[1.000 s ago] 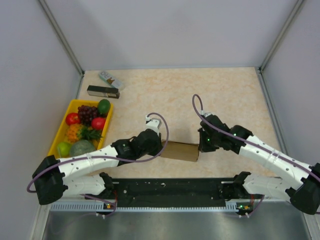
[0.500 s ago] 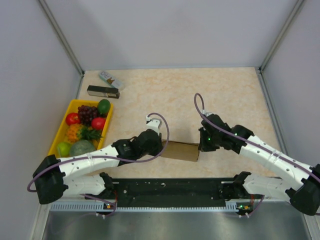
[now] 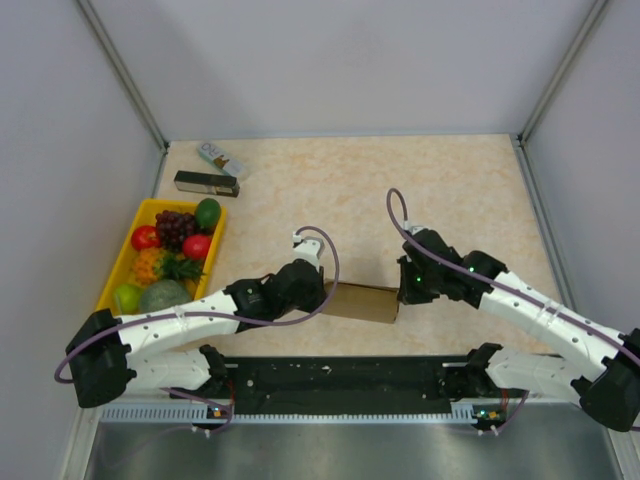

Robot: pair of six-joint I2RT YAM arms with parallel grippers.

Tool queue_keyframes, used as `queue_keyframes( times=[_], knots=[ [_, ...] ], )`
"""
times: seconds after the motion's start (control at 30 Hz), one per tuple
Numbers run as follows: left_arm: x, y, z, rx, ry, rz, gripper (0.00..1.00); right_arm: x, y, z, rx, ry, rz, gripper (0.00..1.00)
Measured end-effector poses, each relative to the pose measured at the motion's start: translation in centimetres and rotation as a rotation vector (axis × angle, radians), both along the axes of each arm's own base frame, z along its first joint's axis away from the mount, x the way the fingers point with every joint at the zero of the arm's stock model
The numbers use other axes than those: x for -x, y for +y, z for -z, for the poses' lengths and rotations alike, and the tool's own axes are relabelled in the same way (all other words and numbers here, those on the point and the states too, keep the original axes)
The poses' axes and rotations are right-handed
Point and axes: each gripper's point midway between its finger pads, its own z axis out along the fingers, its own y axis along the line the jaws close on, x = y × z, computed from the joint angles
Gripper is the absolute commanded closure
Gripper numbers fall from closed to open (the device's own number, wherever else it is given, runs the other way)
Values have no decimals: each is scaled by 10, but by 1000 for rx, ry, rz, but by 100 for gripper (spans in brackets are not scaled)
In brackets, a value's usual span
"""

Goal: Fold the paper box

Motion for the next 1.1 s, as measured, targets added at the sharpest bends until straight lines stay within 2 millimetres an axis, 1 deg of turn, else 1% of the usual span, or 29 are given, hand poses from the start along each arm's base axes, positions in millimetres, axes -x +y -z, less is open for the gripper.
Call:
queue_keyframes(
  times=[0.43,0.83,1.1],
  knots=[
    [-1,-1,0,-3,0,-2,77,0,-6,1,48,-28,-87,100],
    [-2,-2,0,0,1,-3,77,2,-9,1,76,-32,-126,100],
    [-1,-3,0,1,1,-3,77,1,-7,1,67,-19,-104,100]
  ],
)
